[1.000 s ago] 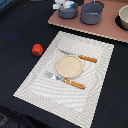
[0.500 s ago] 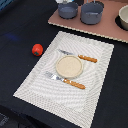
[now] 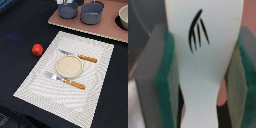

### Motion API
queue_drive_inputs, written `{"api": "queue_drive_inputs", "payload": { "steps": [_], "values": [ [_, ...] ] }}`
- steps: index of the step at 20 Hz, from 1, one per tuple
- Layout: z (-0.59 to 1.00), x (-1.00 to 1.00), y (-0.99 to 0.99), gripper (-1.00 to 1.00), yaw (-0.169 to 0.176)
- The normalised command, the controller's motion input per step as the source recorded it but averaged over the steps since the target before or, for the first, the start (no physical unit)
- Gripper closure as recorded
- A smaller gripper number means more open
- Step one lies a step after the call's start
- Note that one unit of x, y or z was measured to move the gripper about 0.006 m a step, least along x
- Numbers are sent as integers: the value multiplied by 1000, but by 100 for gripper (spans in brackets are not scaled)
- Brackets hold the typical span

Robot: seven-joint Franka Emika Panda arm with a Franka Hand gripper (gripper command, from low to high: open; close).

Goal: Place the pan onto the stove and place the fish and sausage into the pan.

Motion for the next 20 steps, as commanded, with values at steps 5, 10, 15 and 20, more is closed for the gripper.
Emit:
{"api": "queue_drive_inputs", "payload": {
  "steps": [5, 10, 15, 20],
  "values": [
    [-134, 202, 479, -100, 0],
    [-37, 107, 386, -100, 0],
    [247, 39, 257, -100, -2],
    [579, 12, -238, -100, -53]
  ]
}}
